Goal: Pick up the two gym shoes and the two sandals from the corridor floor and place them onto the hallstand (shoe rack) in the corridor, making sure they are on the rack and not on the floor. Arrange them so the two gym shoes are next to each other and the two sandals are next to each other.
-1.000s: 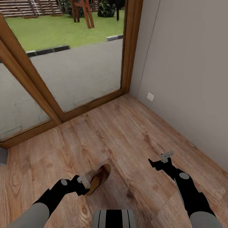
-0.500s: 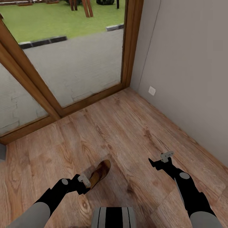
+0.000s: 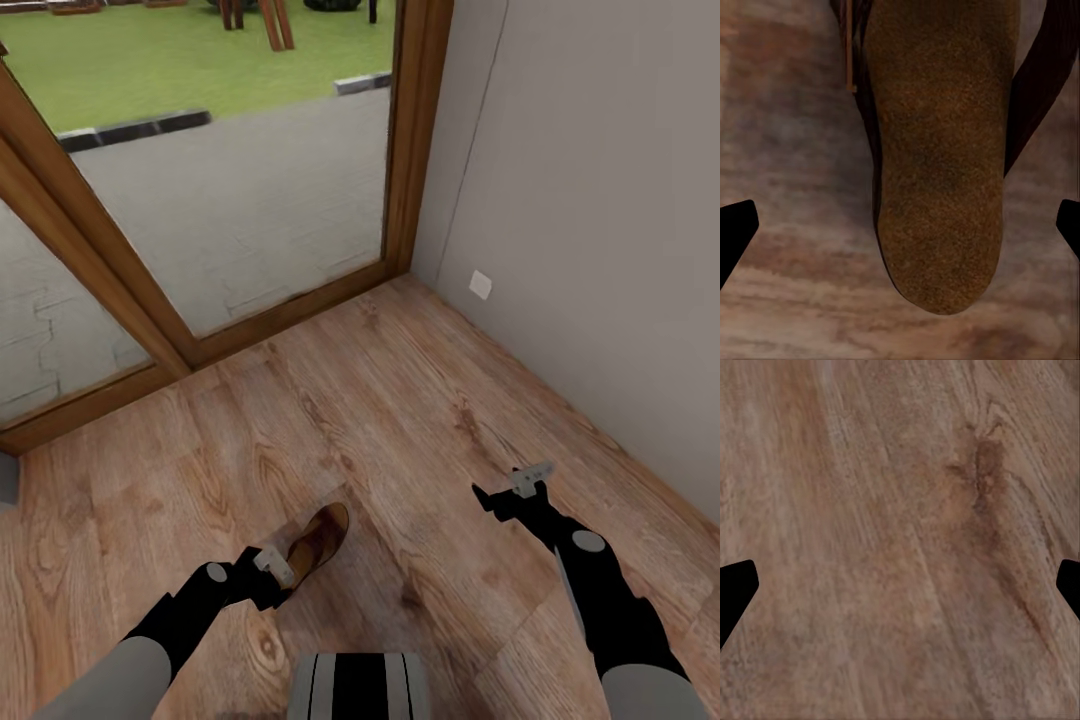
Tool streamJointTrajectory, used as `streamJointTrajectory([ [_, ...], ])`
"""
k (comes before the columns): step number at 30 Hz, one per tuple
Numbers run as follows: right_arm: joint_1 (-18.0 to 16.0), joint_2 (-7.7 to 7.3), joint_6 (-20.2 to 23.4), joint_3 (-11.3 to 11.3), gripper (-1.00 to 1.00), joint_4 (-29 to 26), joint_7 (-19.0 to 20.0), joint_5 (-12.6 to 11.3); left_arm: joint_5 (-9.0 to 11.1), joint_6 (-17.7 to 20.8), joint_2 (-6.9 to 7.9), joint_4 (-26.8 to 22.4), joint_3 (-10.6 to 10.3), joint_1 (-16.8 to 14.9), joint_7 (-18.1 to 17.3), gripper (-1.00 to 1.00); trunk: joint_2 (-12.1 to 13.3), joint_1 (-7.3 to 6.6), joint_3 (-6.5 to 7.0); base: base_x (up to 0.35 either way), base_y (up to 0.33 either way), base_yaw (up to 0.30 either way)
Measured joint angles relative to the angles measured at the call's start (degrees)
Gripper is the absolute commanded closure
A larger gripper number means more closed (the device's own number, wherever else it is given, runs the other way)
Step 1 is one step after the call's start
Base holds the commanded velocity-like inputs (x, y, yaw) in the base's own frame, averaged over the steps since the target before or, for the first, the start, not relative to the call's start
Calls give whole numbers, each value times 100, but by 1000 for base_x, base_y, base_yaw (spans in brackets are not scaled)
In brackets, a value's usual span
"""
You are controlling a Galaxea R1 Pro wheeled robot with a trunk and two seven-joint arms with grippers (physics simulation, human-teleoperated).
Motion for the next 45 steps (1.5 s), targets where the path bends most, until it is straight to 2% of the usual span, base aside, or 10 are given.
streamJointTrajectory([
  [5, -2, 13, 595, 4, -100, -397, 56, -107, -67, 81, -100, 0, -10, 0, 42, -100, 0, 0, -1, 0, 0, 0],
  [9, -4, 26, 1078, 15, -100, -936, 265, -315, -173, 116, -141, 3, -8, -1, 61, -100, 0, 0, -1, 0, 0, 0],
  [13, -4, 32, 1260, 18, -100, -1191, 489, -443, -207, 127, -152, 6, -13, -1, 70, -100, 0, 0, -1, 0, 0, 0],
  [19, -3, 34, 1360, 20, -100, -1328, 724, -516, -224, 138, -158, 8, -18, -1, 93, -100, 0, 0, -1, 0, 0, 0],
  [21, -2, 35, 1371, 21, -100, -1340, 749, -518, -229, 139, -158, 8, -16, -1, 95, -100, -2, 6, -45, 0, 0, 0],
  [29, -1, 12, 1398, 10, -100, -1356, 785, -510, -235, 140, -153, 9, -11, 12, 98, -100, -13, 26, -230, 0, 0, 0],
  [45, -2, -7, 1397, 3, -100, -1361, 791, -509, -238, 141, -155, 9, -13, 17, 104, -100, -13, 26, -332, 0, 0, 0],
])
